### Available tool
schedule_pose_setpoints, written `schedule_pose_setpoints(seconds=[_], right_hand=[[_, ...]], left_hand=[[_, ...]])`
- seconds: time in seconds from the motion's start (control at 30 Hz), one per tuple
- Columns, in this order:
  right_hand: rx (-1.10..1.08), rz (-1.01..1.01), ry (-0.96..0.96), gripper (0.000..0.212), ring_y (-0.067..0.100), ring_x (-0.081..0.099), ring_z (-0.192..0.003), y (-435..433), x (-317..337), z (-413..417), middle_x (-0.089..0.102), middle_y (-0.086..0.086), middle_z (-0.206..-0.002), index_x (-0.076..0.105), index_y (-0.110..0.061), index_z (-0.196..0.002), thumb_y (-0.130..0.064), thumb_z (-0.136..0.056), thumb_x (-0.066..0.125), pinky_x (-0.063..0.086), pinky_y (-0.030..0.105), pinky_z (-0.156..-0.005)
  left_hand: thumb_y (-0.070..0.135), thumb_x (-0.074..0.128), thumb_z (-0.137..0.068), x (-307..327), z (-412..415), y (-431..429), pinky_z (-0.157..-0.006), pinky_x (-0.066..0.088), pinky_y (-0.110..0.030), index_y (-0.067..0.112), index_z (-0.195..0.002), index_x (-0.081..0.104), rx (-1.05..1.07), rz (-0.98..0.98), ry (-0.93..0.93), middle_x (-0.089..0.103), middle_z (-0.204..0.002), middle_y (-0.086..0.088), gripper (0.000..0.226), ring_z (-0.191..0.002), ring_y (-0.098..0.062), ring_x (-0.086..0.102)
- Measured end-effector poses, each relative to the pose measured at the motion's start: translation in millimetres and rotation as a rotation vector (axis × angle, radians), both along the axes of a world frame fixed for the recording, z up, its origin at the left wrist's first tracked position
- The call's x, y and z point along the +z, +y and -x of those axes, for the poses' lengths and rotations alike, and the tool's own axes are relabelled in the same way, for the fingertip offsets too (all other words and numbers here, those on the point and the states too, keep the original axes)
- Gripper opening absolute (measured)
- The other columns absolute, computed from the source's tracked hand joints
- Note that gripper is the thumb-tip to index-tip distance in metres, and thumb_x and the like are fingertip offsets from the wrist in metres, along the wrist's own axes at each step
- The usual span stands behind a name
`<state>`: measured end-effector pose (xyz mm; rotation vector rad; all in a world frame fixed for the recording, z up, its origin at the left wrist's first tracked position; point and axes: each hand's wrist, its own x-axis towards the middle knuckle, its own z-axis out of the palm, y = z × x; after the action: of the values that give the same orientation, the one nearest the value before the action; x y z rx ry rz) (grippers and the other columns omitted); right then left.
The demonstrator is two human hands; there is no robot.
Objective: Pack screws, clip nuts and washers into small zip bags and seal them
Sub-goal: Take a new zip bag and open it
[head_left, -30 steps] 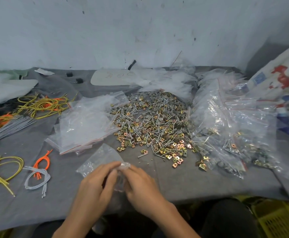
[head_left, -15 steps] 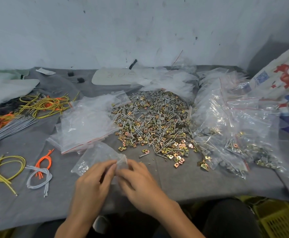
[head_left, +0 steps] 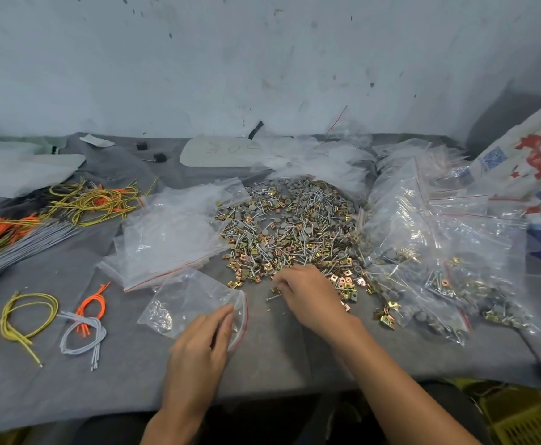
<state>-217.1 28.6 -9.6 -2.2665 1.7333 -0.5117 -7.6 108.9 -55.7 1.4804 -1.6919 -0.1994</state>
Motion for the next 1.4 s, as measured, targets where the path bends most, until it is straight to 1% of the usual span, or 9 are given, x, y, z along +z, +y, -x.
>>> schedule_pose_setpoints(seconds=[0.23, 0.4, 0.6, 0.7, 0.83, 0.97, 1.17, 1.3, 1.4], right_hand=[[0.060, -0.057, 0.167, 0.023, 0.026, 0.050, -0.113, -7.6, 0.6, -3.4, 0.060, 0.000, -0.119, 0.066, -0.024, -0.118, -0.026, -0.104, 0.048, 0.040, 0.037, -0.094], [0.082, -0.086, 0.135, 0.007, 0.026, 0.048, -0.106, -2.3, -0.3, 0.4, 0.058, 0.003, -0.111, 0.054, -0.018, -0.105, -0.019, -0.102, 0.048, 0.040, 0.039, -0.088], [0.043, -0.086, -0.003, 0.007, 0.020, 0.048, -0.102, 4.0, 2.7, 4.3, 0.056, -0.003, -0.109, 0.051, -0.020, -0.107, -0.019, -0.104, 0.045, 0.041, 0.035, -0.086], [-0.064, -0.152, -0.402, 0.007, 0.014, 0.055, -0.087, 12.4, 7.7, 3.6, 0.059, -0.002, -0.098, 0.055, -0.016, -0.107, -0.018, -0.104, 0.049, 0.046, 0.032, -0.077], [-0.209, -0.576, -1.408, 0.017, 0.014, 0.065, -0.075, 30.4, 11.9, -2.5, 0.065, 0.007, -0.085, 0.063, -0.004, -0.116, -0.007, -0.101, 0.056, 0.059, 0.027, -0.071], [-0.222, -0.769, -1.695, 0.021, 0.020, 0.066, -0.078, 41.4, 10.8, -6.0, 0.068, 0.010, -0.083, 0.068, 0.002, -0.113, -0.008, -0.096, 0.060, 0.061, 0.031, -0.074], [-0.131, -0.740, -1.521, 0.011, 0.015, 0.060, -0.066, 54.2, 4.1, -19.1, 0.063, 0.008, -0.078, 0.062, 0.001, -0.104, -0.007, -0.097, 0.060, 0.056, 0.024, -0.060], [-0.060, -0.579, -1.059, 0.012, 0.013, 0.058, -0.060, 62.1, 0.8, -31.9, 0.062, 0.004, -0.074, 0.065, -0.001, -0.098, -0.013, -0.099, 0.063, 0.052, 0.027, -0.057], [-0.036, -0.406, -0.694, 0.014, 0.011, 0.060, -0.061, 60.6, -1.0, -44.5, 0.066, 0.001, -0.072, 0.069, -0.014, -0.092, -0.027, -0.096, 0.066, 0.055, 0.034, -0.061]], left_hand=[[0.033, 0.057, -0.095, -5.5, -1.0, 2.3, -0.083, 0.047, -0.022, 0.024, -0.115, 0.072, -0.010, -0.013, 0.005, 0.070, -0.104, 0.012, 0.026, -0.094, -0.008, 0.065], [0.041, 0.050, -0.098, -6.8, -2.6, 0.7, -0.083, 0.049, -0.026, 0.025, -0.117, 0.072, -0.027, 0.003, 0.008, 0.071, -0.106, 0.011, 0.033, -0.095, -0.008, 0.066], [0.040, 0.049, -0.098, -4.5, -1.7, 2.8, -0.088, 0.049, -0.024, 0.023, -0.118, 0.071, -0.037, 0.006, 0.041, 0.071, -0.111, 0.010, 0.034, -0.101, -0.007, 0.066], [0.035, 0.053, -0.098, -3.4, -1.4, 2.1, -0.089, 0.050, -0.026, 0.021, -0.118, 0.071, -0.039, -0.001, 0.047, 0.071, -0.112, 0.008, 0.030, -0.101, -0.009, 0.066], [0.028, 0.057, -0.097, -4.4, -1.1, 1.5, -0.088, 0.051, -0.029, 0.020, -0.118, 0.072, -0.035, 0.002, 0.039, 0.072, -0.111, 0.007, 0.027, -0.101, -0.012, 0.067], [0.028, 0.057, -0.097, -5.3, -1.7, 0.8, -0.089, 0.049, -0.025, 0.020, -0.118, 0.072, -0.042, 0.007, 0.021, 0.072, -0.112, 0.006, 0.027, -0.101, -0.012, 0.067], [0.030, 0.055, -0.098, -4.4, -0.8, 1.5, -0.089, 0.048, -0.023, 0.022, -0.120, 0.070, -0.044, -0.001, 0.031, 0.071, -0.116, 0.007, 0.028, -0.104, -0.010, 0.066], [0.032, 0.050, -0.100, -4.1, -0.6, 2.1, -0.091, 0.048, -0.022, 0.027, -0.126, 0.065, -0.060, -0.034, 0.028, 0.069, -0.121, 0.010, 0.030, -0.109, -0.007, 0.063], [0.038, 0.041, -0.102, -3.4, -1.0, 2.5, -0.093, 0.044, -0.016, 0.030, -0.128, 0.061, -0.071, -0.049, 0.020, 0.066, -0.123, 0.013, 0.034, -0.111, 0.003, 0.058]])
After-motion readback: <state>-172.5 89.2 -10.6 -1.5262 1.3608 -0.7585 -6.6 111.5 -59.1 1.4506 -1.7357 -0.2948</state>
